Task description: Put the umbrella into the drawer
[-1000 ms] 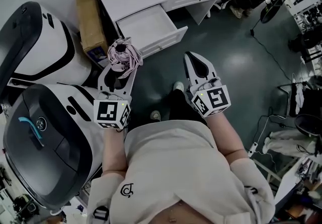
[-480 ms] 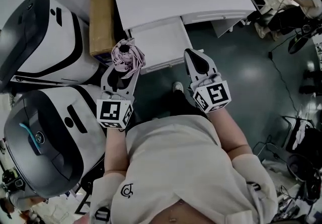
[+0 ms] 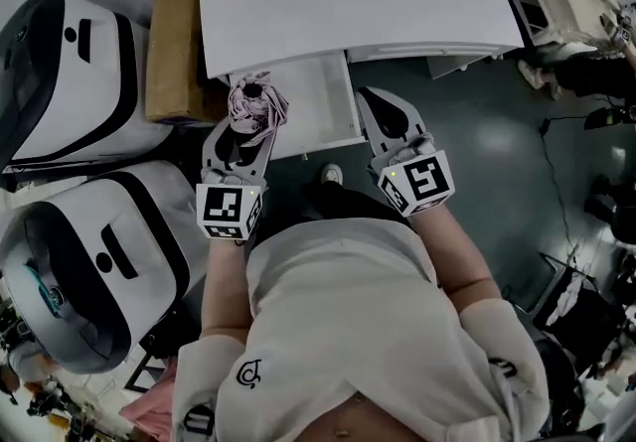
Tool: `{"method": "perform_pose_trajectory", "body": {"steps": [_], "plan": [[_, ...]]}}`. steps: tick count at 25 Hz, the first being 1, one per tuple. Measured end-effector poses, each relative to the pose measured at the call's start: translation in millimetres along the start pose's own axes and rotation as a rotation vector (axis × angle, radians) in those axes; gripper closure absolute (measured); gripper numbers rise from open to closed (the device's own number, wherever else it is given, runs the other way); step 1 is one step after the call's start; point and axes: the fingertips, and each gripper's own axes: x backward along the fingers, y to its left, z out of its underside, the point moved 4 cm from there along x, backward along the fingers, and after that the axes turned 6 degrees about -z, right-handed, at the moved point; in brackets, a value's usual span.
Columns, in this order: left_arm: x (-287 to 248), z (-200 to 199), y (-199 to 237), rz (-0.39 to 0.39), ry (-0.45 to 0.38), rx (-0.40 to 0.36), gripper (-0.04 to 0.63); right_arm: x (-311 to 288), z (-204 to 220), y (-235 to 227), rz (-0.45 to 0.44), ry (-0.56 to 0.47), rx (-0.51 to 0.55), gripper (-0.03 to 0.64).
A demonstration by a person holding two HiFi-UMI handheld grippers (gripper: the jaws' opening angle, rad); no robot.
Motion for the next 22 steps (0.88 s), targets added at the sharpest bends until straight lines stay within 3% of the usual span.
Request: {"method": "perform_pose_trajectory", "body": {"steps": [6,15,22], "plan": [[-54.4,28.8,-18.6,0.023,0.126,-0.036,0.35,-10.0,23.2,-41.5,-0.04,0.037,-0.042,0.611],[-119.8,87.7,-10.8,0.11,0.238,-0.072,0.35,-42.0,76.8,-66.0,-0.012,0.107,-0.091,0.611],[-171.8,176.2,-24.0,0.224,0.458,-0.101,0.348,-48.4,127.8,-85.1,0.043,0.174,-0.167,0.611]]}}
